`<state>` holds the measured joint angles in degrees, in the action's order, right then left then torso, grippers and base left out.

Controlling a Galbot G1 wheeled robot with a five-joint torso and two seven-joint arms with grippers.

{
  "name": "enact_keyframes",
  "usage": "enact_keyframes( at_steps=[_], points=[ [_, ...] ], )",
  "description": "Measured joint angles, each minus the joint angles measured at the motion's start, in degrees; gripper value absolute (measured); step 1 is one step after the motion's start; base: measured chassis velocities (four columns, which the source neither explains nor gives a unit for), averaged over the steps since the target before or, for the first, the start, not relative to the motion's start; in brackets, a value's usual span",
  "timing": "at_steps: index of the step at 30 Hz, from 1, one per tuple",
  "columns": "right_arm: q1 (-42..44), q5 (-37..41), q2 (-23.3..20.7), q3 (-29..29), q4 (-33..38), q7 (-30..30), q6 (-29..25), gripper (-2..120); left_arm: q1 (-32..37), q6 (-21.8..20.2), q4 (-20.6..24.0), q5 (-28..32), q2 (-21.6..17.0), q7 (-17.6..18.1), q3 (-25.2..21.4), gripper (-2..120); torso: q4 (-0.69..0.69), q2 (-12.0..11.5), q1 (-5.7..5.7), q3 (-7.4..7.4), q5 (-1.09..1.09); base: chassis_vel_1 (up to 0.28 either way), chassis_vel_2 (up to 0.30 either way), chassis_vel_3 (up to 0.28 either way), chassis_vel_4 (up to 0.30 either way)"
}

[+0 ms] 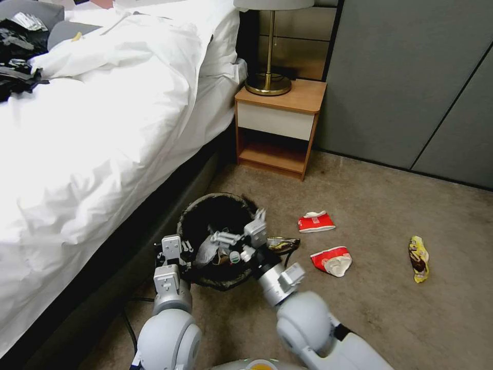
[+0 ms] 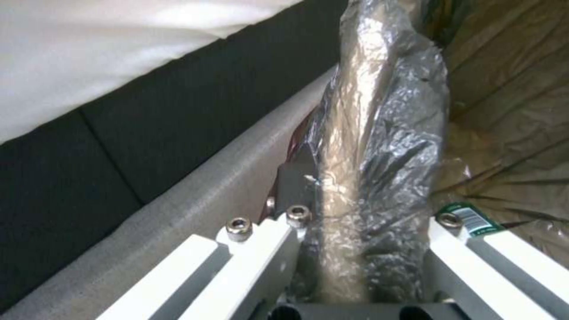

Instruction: Pick up the trash bin, then pick up the garbage from the floor and place it into the trash bin.

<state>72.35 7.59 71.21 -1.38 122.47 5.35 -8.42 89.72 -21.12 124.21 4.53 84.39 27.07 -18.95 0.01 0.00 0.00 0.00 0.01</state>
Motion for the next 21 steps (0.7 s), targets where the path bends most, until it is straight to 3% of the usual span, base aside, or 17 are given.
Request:
enact_keyframes(
  at_steps=[2,4,6,9,21],
  points=[
    [0.7,-0.5,0.0,1.2,0.9,-0.2,-0.2,100,0.0,0.0,-0.1,0.0,0.0,0.0,0.0,0,-0.01,0.0,0.00,0.00,0.00,0.000,0.000,0.000,0.000],
    [4.3,-3.3,0.5,7.9,4.2,-1.0,-2.0,100,-0.1,0.0,-0.5,0.1,0.0,0.0,-0.2,0,-0.01,0.0,0.00,0.00,0.00,0.000,0.000,0.000,0.000],
    [5.0,-3.7,0.7,9.1,4.7,-1.0,-2.3,100,-0.1,0.0,-0.6,0.1,0.0,0.0,-0.3,0,-0.01,0.0,0.00,0.00,0.00,0.000,0.000,0.000,0.000],
    [12.2,-5.7,2.8,18.0,8.1,0.2,-4.6,100,-0.1,0.1,-0.7,0.1,0.1,0.0,-0.6,0,-0.01,0.0,0.00,0.00,0.00,0.000,0.000,0.000,0.000],
    [23.6,-7.7,8.5,27.2,6.7,5.1,-10.9,100,-0.3,0.1,-0.5,0.3,0.0,0.0,-0.7,0,-0.01,0.0,0.00,0.00,-0.01,0.000,0.000,0.000,0.000]
  ],
)
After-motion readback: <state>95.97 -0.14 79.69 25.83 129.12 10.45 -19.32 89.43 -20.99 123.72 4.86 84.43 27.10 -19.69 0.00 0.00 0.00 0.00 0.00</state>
